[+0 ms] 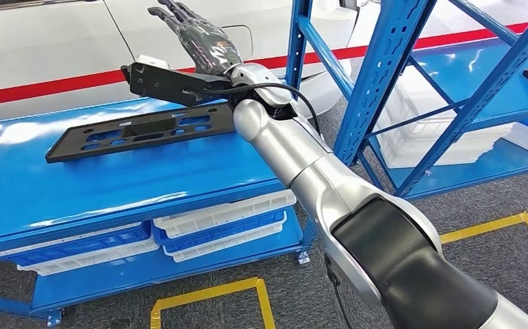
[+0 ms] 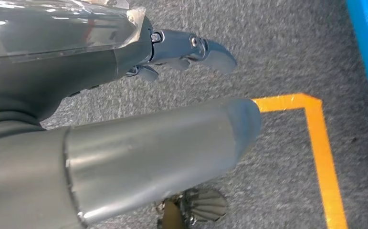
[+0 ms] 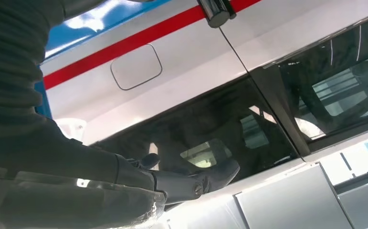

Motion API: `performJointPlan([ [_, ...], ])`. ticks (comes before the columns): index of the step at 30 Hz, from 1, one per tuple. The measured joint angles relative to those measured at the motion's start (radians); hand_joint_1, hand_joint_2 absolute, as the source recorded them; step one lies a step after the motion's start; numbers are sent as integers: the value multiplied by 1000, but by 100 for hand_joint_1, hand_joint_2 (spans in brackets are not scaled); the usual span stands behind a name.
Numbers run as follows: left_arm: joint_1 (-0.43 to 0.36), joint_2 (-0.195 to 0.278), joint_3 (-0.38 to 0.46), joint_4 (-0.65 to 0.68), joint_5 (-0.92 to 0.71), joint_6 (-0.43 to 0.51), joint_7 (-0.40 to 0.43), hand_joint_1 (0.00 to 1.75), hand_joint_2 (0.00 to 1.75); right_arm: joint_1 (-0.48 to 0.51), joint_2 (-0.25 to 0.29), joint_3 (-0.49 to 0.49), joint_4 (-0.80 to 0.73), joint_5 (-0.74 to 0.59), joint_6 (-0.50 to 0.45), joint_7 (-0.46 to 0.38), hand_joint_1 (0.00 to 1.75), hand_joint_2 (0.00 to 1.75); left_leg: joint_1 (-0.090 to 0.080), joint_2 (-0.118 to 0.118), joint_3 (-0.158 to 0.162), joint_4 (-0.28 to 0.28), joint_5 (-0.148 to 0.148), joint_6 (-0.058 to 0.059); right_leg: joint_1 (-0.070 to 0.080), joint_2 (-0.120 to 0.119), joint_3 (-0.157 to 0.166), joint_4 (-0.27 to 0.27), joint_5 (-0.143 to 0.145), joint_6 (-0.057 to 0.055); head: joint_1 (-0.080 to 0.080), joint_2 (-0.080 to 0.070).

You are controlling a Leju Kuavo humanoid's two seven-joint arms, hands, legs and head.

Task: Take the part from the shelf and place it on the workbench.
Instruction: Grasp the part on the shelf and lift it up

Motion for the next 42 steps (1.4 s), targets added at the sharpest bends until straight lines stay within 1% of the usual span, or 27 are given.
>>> performJointPlan([
  [1, -1, 0, 0, 0, 0, 0, 0, 0, 0, -2, 0, 0, 0, 0, 0, 0, 0, 175, 1, 0, 8, -3, -3, 5, -1, -2, -30, 52, -17, 0, 0, 0],
  [4, -3, -1, 0, 0, 0, 0, 0, 0, 0, 2, -3, 0, 3, 0, -1, 0, 0, 175, 0, -2, 22, -3, -19, 11, -3, -3, -151, 233, -73, 3, 1, 0],
  [5, -1, -1, 0, 0, -1, 0, 0, 0, 0, 5, -4, 0, 4, 0, -1, 0, 0, 175, -1, -3, 28, -2, -25, 10, -3, -3, -172, 244, -71, 9, 1, 0],
  [6, 0, -2, 0, 0, -1, 0, 0, 0, 0, 7, -5, 0, 5, 0, -1, 0, 0, 175, -1, -5, 36, -2, -32, 9, -3, -4, -173, 213, -47, 18, 1, 0],
  [8, 2, -3, 0, 1, -3, 0, 1, 0, 0, 7, -7, 0, 5, 1, -1, 2, 0, 175, -2, -7, 54, 0, -49, 4, -3, -7, -130, 65, 41, 31, 1, 0],
  [9, 2, -4, 0, 1, -4, 0, 1, 0, 0, 6, -8, 0, 5, 1, -1, 4, 0, 175, -3, -7, 62, 0, -57, 0, -1, -10, -108, -3, 75, 26, 1, 0],
  [10, 1, -4, 0, 2, -6, 0, 1, 0, 0, 6, -9, 0, 5, 1, -1, 7, 0, 175, -3, -7, 66, 0, -63, -5, 1, -12, -91, -47, 94, 15, 1, 0],
  [12, 0, -6, 0, 3, -9, 0, 3, 0, 0, 4, -9, 0, 5, 3, -1, 11, 0, 175, -4, -7, 72, 5, -68, -15, 4, -13, -79, -68, 98, -14, 0, 0],
  [15, 0, -7, 0, 4, -11, 0, 8, 0, 0, 1, -8, 0, 1, 7, -1, 15, 0, 175, -3, -5, 62, 46, -83, -30, -9, -12, -48, -75, 96, -35, 0, 0],
  [17, -3, -7, 0, 4, -13, 1, 10, 0, 0, -3, -6, 0, -1, 10, 0, 17, 0, 175, 2, -4, 6, 149, -122, -42, -14, -12, -31, -77, 87, -44, -2, 0],
  [19, -4, -7, 0, 4, -15, 1, 13, 0, 0, -1, -6, 1, -1, 11, 0, 19, 0, 175, 8, -3, -77, 265, -165, -53, -14, -10, -22, -77, 77, -48, -3, 0],
  [20, -3, -7, 0, 4, -16, 1, 15, 0, 0, 2, -7, 1, -1, 11, 1, 20, 0, 175, 11, -2, -106, 289, -166, -56, -14, -9, -17, -76, 70, -47, -3, 0],
  [21, -3, -6, 0, 4, -16, 1, 16, 0, 0, 4, -7, 1, -1, 11, 1, 21, 0, 175, 14, -1, -115, 272, -143, -58, -15, -7, -9, -76, 64, -45, -3, 0],
  [22, -2, -6, 0, 4, -16, 1, 17, 0, 0, 5, -7, 1, -1, 11, 2, 21, 0, 175, 17, 0, -104, 218, -96, -58, -15, -6, 0, -76, 56, -41, -3, 0],
  [23, -2, -5, 0, 4, -16, 1, 17, 0, 0, 5, -7, 0, -2, 11, 2, 21, 0, 175, 19, 2, -79, 142, -41, -58, -16, -5, 10, -76, 48, -37, -3, 0],
  [24, -3, -4, 0, 4, -16, 1, 17, 0, 0, 5, -8, 0, -2, 12, 2, 21, 0, 175, 19, 3, -54, 75, -7, -57, -15, -5, 19, -76, 40, -32, -2, 0],
  [26, -6, -4, 0, 5, -17, 1, 17, 0, 0, 3, -8, 0, -4, 12, 2, 23, 0, 175, 14, 6, -24, 8, 6, -47, -12, -4, 25, -76, 29, -20, -3, 0],
  [27, -7, -4, 0, 5, -18, 1, 17, 0, 0, 2, -9, 0, -4, 13, 3, 24, 0, 175, 10, 6, -21, 6, -5, -39, -9, -3, 27, -72, 27, -14, -3, 0],
  [30, -7, -6, 0, 6, -21, 1, 18, 0, 0, 3, -13, 0, -8, 14, 3, 27, 0, 175, 8, 4, 0, 0, 0, -15, -4, -5, 26, -46, 17, 3, -3, 0],
  [32, -11, -7, 0, 5, -21, 0, 17, 0, 0, 0, -18, -1, -10, 15, 3, 27, 0, 175, 8, 3, 13, -3, -2, -5, -6, -7, -24, 44, -15, 4, -2, 0],
  [34, -14, -7, 0, 5, -22, -2, 16, 0, 0, 3, -24, -1, -10, 15, 2, 27, 0, 175, 6, 1, 16, -3, -8, 1, -7, -8, -113, 189, -66, -4, -2, 0],
  [35, -14, -8, 0, 5, -23, -2, 16, 0, 0, 6, -28, -1, -10, 15, 2, 27, 0, 175, 4, 0, 17, -3, -10, 3, -6, -8, -151, 239, -82, -6, -2, 0],
  [36, -14, -9, 0, 5, -24, -3, 16, 0, 0, 10, -32, -2, -10, 15, 2, 27, 0, 175, 1, -2, 19, -3, -13, 5, -5, -8, -172, 254, -83, -4, -1, 0],
  [37, -13, -10, 0, 5, -26, -3, 17, 0, 0, 12, -35, -2, -10, 15, 2, 27, 0, 175, -1, -5, 23, -3, -16, 5, -4, -8, -173, 229, -64, 2, -2, 0],
  [39, -13, -13, 0, 5, -30, -4, 17, 0, 0, 12, -39, -3, -13, 15, 3, 27, 0, 175, -6, -7, 31, -3, -22, 3, 1, -9, -121, 79, 14, 12, -2, 0],
  [41, -15, -15, 0, 5, -32, -4, 18, 0, 0, 11, -41, -2, -15, 18, 12, 26, 0, 175, -10, -7, 36, -2, -30, -3, 6, -11, -77, -43, 68, 0, -2, 0],
  [42, -16, -16, 0, 6, -33, -4, 20, 0, 0, 12, -42, -1, -18, 22, 21, 25, 0, 175, -12, -7, 35, -1, -34, -6, 7, -11, -67, -67, 85, -7, -2, 0],
])
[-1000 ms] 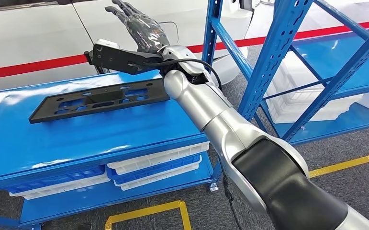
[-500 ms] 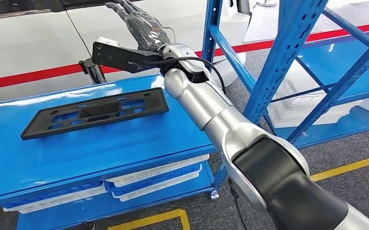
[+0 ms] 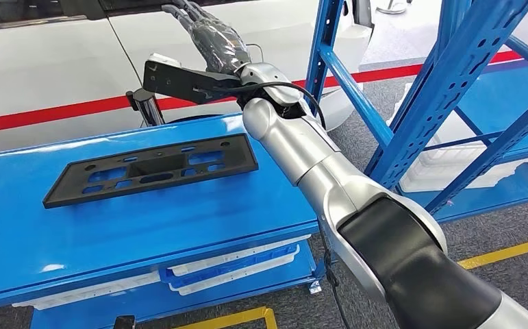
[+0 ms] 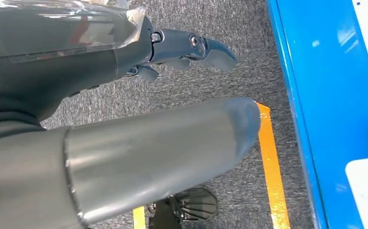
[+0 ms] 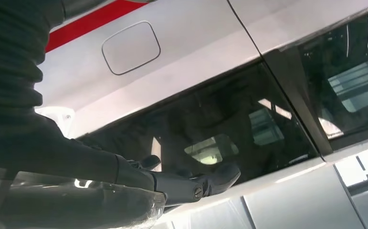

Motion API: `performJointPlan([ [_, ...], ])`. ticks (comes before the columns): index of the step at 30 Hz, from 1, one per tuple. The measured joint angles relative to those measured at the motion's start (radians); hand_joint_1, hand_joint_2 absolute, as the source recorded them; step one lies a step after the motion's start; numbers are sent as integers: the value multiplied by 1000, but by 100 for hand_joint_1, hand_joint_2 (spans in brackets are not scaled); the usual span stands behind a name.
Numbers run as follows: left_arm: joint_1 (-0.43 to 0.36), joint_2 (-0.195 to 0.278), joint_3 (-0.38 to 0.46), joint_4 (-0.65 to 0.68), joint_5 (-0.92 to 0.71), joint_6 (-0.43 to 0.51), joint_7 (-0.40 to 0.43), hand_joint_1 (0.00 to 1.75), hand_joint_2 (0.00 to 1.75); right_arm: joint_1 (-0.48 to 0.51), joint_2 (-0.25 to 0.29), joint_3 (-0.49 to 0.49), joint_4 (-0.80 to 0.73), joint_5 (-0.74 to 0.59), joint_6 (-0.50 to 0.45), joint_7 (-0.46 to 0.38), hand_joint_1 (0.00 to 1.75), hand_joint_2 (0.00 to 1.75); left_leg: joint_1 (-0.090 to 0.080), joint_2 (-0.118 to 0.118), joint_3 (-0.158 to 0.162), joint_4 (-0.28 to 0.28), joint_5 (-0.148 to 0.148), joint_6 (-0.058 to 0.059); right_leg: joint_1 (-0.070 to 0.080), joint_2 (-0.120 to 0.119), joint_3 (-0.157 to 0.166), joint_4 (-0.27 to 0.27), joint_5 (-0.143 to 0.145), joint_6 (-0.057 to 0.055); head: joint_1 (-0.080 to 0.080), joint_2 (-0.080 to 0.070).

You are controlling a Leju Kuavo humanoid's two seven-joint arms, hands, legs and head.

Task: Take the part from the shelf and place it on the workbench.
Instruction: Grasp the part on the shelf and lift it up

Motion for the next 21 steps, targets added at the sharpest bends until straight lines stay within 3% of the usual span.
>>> performJointPlan([
  [1, 0, 0, 0, 0, -2, 0, 2, 0, 0, 2, -2, 1, -3, 5, 11, -1, 0, 175, -1, 0, -1, 1, -2, 3, -1, 1, 2, -3, 6, -2, 0, 0],
  [4, 1, -1, 0, 0, -10, 2, 11, 0, 0, 17, -7, 12, -17, 13, 46, 2, 0, 175, 1, 2, -2, 3, -3, 13, -4, 4, 5, -4, 22, 5, -1, 0],
  [16, 0, -2, 0, 0, -20, 12, 19, 0, 0, 93, -24, 75, -62, 22, 95, 6, 0, 175, 6, 5, 2, -4, -6, -10, 2, 7, 5, -1, 16, -6, -2, 0],
  [21, 0, -4, -1, 0, -34, 19, 27, 0, 0, 174, -33, 151, -70, 63, 101, 10, 0, 175, 5, 5, 3, -3, -5, -11, 1, 7, 5, -1, 18, -9, -2, 0],
])
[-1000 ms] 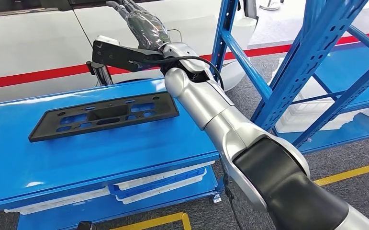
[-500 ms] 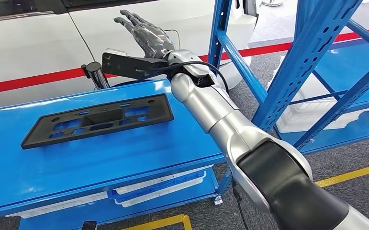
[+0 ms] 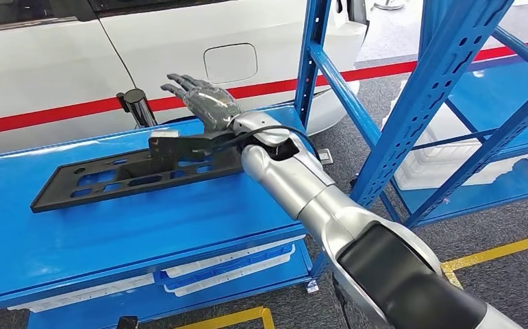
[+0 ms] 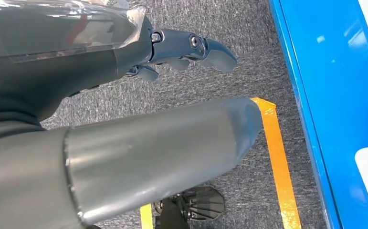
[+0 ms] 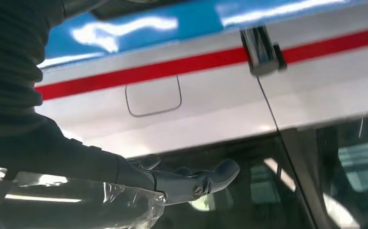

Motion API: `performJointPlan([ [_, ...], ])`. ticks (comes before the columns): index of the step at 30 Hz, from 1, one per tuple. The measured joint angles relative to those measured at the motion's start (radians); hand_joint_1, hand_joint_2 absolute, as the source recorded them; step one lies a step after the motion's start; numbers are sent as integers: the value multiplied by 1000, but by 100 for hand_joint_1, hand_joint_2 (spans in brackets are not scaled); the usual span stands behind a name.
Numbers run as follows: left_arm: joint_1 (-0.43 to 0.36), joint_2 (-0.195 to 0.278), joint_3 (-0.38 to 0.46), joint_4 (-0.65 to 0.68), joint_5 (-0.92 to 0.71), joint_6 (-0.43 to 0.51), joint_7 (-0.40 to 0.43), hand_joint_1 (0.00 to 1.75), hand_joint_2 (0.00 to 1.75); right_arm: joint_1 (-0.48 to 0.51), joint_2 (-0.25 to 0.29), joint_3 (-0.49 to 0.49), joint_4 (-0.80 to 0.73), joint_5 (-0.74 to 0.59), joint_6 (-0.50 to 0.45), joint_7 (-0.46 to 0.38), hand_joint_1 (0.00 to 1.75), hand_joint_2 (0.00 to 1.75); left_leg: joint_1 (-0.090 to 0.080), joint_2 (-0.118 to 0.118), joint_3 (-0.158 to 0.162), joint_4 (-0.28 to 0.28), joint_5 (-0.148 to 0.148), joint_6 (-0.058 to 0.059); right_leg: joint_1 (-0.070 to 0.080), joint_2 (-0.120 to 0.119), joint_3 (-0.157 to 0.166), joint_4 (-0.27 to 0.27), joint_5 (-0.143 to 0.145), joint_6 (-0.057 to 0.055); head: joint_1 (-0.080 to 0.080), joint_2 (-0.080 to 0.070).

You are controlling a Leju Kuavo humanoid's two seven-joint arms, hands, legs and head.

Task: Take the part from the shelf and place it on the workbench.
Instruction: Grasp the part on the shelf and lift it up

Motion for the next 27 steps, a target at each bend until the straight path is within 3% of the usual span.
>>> performJointPlan([
  [13, -7, -16, -18, 0, -57, -3, 30, 0, 0, 181, -26, 173, -1, 26, -23, 52, 0, 175, -4, 0, -1, 0, -1, 1, -3, 0, -1, 0, 0, 0, 0, 0],
  [22, -7, -19, -17, 0, -57, 0, 31, 0, 0, 193, -14, 215, 27, 35, -50, 56, 0, 175, -4, 0, -1, 0, -1, 1, -3, 0, -1, 0, 0, 0, 0, 0],
  [27, -7, -23, -18, 0, -67, 47, 31, 0, 0, 193, 7, 226, 57, 92, -155, 79, 0, 175, -4, 0, -1, 0, -1, 1, -3, 0, -1, 0, 0, 0, 0, 0],
])
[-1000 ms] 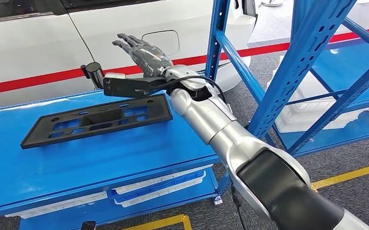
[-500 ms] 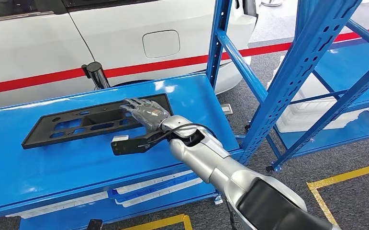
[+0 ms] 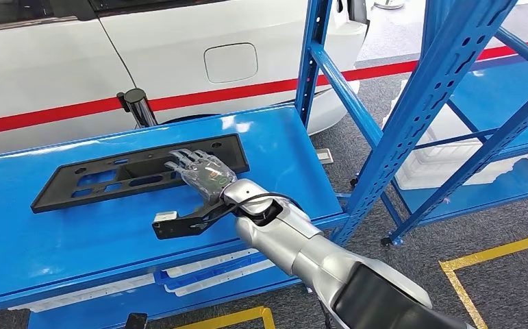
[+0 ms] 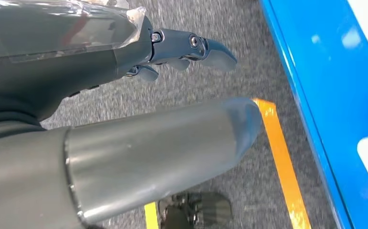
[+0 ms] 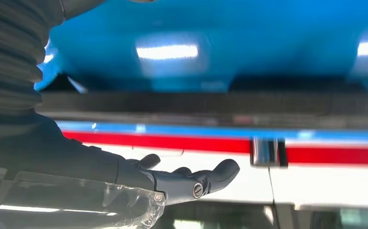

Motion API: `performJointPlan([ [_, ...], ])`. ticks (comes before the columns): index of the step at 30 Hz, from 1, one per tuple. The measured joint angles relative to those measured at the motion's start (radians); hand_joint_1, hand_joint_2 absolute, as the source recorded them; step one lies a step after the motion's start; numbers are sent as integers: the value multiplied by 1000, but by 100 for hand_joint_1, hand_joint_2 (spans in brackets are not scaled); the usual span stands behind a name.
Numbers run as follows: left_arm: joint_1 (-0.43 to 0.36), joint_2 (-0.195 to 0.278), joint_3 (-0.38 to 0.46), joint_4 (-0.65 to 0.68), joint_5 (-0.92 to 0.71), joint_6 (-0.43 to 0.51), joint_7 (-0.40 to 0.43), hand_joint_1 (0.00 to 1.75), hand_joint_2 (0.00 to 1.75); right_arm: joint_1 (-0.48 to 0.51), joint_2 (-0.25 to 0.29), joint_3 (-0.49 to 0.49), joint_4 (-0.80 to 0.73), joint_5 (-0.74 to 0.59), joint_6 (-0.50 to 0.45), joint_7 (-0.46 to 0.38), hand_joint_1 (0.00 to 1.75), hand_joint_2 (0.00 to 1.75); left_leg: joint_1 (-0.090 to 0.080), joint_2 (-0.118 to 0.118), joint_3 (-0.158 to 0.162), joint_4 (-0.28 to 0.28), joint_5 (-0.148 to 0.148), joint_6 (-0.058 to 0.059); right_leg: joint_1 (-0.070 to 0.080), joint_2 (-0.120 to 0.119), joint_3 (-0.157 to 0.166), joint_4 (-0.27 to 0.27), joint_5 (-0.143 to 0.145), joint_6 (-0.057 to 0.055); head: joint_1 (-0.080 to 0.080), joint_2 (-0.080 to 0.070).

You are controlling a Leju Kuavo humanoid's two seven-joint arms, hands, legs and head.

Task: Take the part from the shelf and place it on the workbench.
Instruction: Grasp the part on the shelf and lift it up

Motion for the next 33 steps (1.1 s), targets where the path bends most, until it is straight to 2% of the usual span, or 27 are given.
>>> performJointPlan([
  [11, 0, -3, -1, 0, -6, 13, 0, 0, 0, -1, 24, 5, 41, 13, -29, 8, 0, 175, 0, 0, 0, 0, 0, 0, 0, 0, 0, 0, 0, 0, 0, 0],
  [19, 0, -4, -12, 0, -30, 51, -3, 0, 0, -21, 35, 9, 98, 192, -221, 78, 0, 175, 0, 0, 0, 0, 0, 0, 0, 0, 0, 0, 0, 0, 0, 0],
  [27, -1, -4, -17, 0, -50, 63, 2, 0, 0, -32, 42, -41, 193, 220, -185, 147, 0, 175, 0, 0, 0, 0, 0, 0, 0, 0, 0, 0, 0, 0, 0, 0],
  [33, -2, -8, -23, 0, -74, 61, 2, 0, 0, -44, 24, -104, 242, 229, -220, 201, 0, 175, -1, 0, 1, 0, 0, 0, 0, 0, 1, 0, 0, 0, 0, 0],
])
